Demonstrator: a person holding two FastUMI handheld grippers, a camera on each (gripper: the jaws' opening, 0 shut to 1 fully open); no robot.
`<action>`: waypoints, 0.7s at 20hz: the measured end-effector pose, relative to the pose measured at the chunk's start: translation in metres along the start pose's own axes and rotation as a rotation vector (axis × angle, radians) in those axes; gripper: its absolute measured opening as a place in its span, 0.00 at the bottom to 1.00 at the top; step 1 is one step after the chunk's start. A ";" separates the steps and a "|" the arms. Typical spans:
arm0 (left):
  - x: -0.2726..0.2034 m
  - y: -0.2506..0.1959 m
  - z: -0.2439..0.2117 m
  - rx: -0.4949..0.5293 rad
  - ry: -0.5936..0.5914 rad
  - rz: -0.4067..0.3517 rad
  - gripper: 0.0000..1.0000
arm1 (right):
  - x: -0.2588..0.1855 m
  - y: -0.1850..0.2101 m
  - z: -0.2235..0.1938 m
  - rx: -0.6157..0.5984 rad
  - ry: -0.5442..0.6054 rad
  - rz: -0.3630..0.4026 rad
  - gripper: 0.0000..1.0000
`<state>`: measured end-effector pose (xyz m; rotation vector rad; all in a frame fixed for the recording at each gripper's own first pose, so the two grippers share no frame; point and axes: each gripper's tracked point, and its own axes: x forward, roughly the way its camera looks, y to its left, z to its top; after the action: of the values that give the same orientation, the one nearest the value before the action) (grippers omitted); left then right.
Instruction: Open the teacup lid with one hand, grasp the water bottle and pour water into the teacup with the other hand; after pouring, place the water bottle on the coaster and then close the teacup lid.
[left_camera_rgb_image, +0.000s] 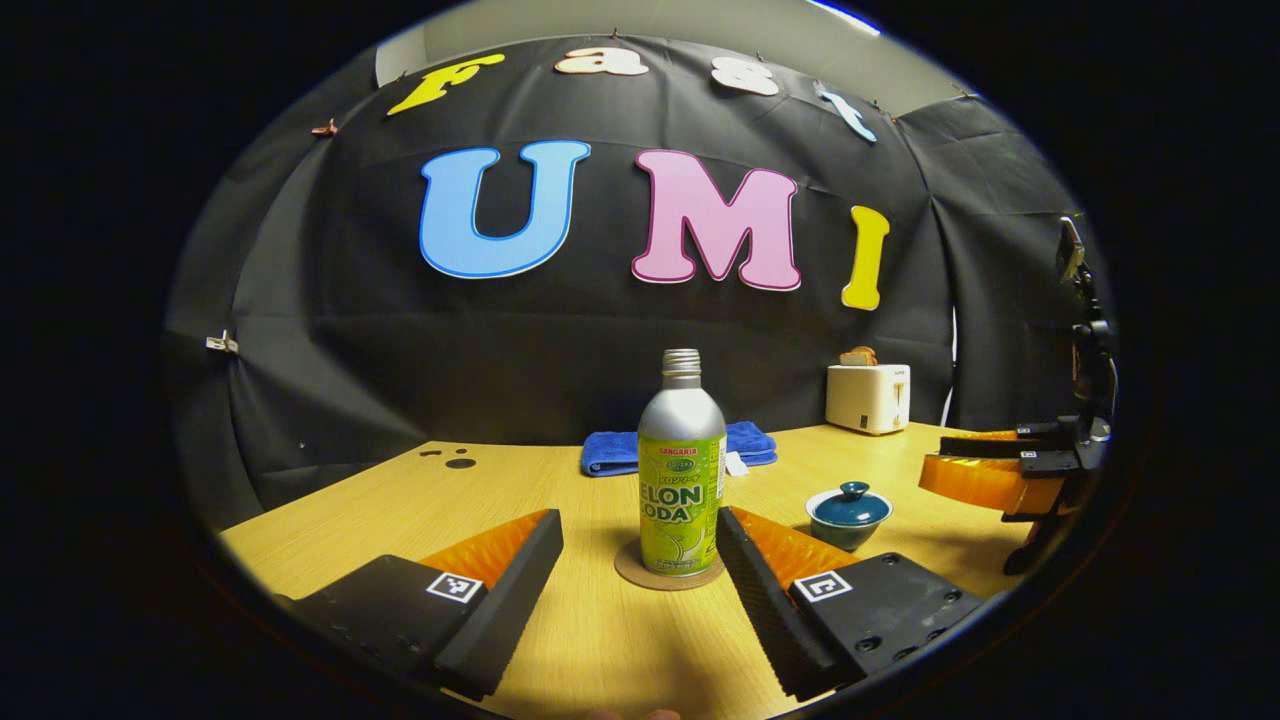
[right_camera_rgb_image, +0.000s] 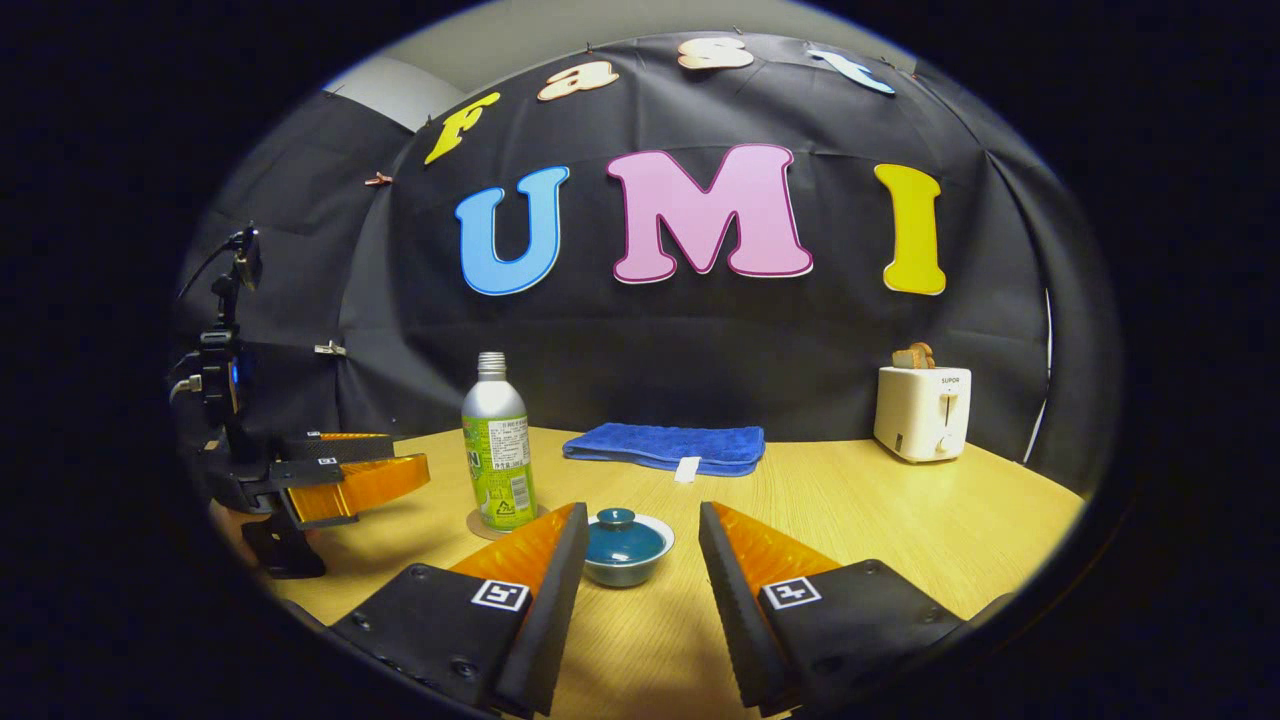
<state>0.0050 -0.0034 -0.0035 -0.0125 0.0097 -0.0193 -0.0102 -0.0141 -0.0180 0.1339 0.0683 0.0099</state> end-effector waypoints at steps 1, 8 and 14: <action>0.000 -0.001 0.001 0.000 0.000 0.000 0.97 | -0.001 -0.002 0.000 0.000 -0.001 -0.011 0.70; 0.002 -0.010 0.001 0.001 -0.001 -0.031 0.97 | 0.000 -0.008 -0.001 -0.002 -0.001 -0.054 0.93; 0.003 -0.012 0.001 0.003 -0.002 -0.034 0.97 | 0.000 -0.008 0.000 -0.002 -0.001 -0.055 1.00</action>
<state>0.0076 -0.0152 -0.0027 -0.0093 0.0078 -0.0528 -0.0106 -0.0220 -0.0194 0.1298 0.0707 -0.0450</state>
